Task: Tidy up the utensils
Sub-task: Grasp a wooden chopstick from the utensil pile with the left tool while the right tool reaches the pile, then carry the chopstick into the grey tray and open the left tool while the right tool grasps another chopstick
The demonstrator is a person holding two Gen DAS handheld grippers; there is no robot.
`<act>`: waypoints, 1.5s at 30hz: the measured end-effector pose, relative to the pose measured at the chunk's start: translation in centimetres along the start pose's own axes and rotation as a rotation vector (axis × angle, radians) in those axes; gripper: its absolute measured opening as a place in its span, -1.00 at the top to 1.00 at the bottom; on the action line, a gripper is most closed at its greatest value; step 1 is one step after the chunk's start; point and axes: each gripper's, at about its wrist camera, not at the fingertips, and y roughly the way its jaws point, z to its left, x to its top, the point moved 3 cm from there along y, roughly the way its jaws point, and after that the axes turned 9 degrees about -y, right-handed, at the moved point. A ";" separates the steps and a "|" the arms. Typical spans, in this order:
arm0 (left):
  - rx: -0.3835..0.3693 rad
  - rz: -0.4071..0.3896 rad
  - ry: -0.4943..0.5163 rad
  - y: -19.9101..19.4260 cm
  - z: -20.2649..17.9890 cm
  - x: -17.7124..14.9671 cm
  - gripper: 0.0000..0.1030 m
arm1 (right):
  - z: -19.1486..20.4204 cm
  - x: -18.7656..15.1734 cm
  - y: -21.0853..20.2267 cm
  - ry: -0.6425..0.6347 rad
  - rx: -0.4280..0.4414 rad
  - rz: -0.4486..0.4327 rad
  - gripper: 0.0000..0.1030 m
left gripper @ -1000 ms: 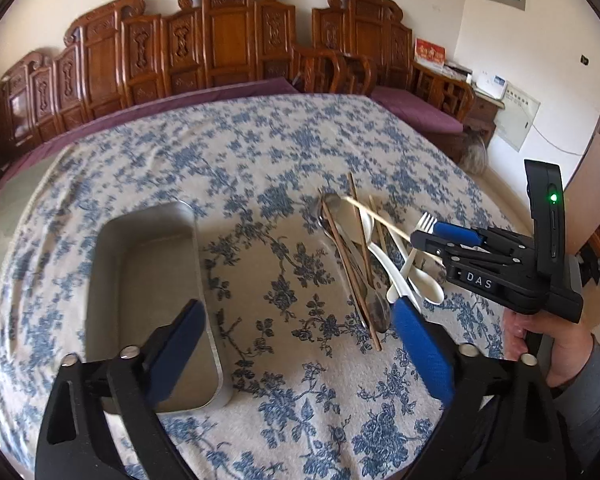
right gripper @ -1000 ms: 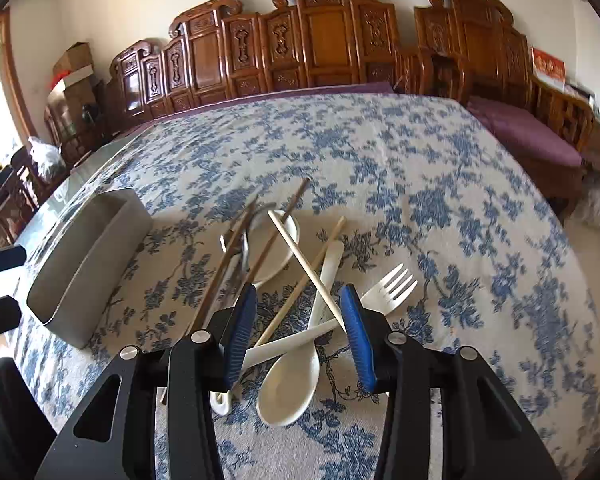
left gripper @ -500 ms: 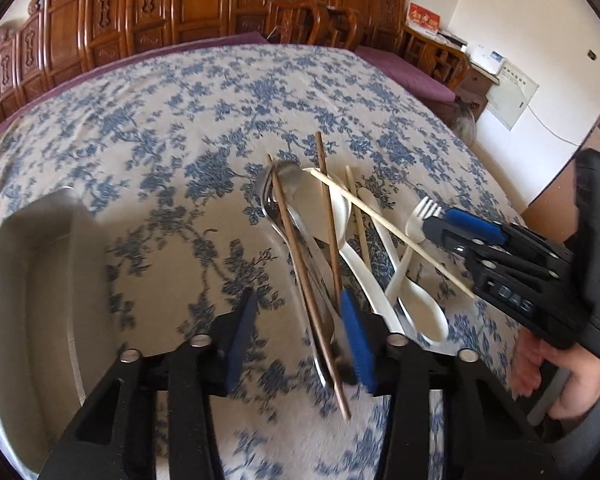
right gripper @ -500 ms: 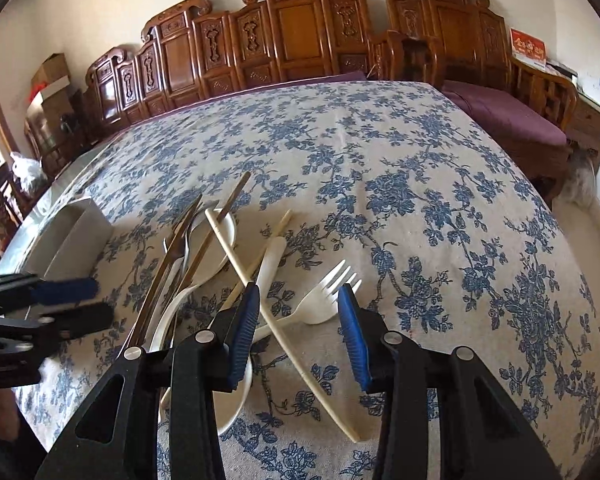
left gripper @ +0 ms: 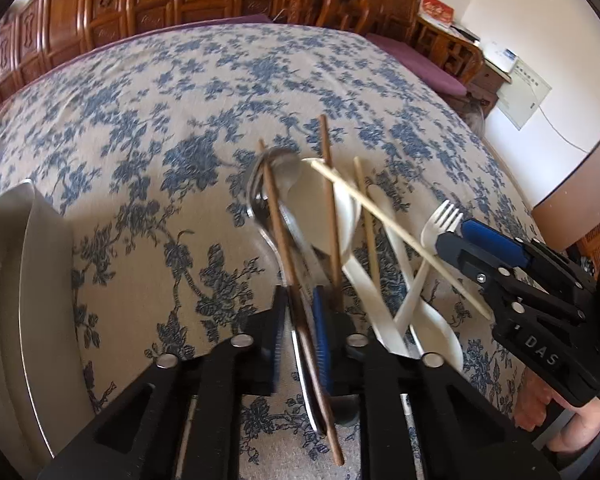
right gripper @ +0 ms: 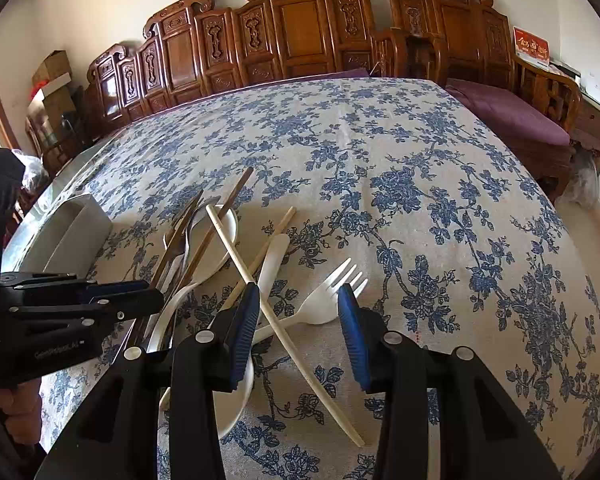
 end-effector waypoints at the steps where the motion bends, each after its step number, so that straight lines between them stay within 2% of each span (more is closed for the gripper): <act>1: -0.005 -0.001 -0.003 0.0 0.1 0.0 0.82 | 0.0 0.0 0.0 -0.002 -0.001 0.002 0.16; 6: -0.018 -0.014 -0.020 -0.8 0.6 -0.3 0.92 | 0.0 -0.1 0.1 -0.003 -0.001 0.003 0.16; 16: -0.066 -0.086 0.001 -4.7 0.1 -1.2 0.92 | 0.4 0.3 0.3 -0.026 0.014 -0.002 0.16; 19: -0.067 -0.102 0.007 -5.8 0.4 -1.4 0.92 | 0.6 1.0 0.6 -0.045 0.047 0.002 0.33; 24: -0.068 -0.111 0.008 -7.1 1.4 -1.9 0.92 | 1.6 1.4 1.5 -0.085 0.098 0.033 0.38; 30: -0.062 -0.133 0.024 -8.7 2.0 -2.1 0.92 | 2.6 1.3 2.8 -0.148 0.077 0.086 0.45; 36: -0.053 -0.150 0.029 -9.9 2.5 -2.2 0.92 | 2.2 1.4 3.8 -0.158 0.076 0.121 0.74; 38: -0.050 -0.155 0.029 -10.3 2.7 -2.2 0.92 | 2.0 1.6 3.6 -0.146 0.074 0.112 0.88; 45: -0.041 -0.183 0.015 -11.9 4.4 -1.8 0.92 | 0.8 3.2 1.2 -0.085 0.076 0.018 0.88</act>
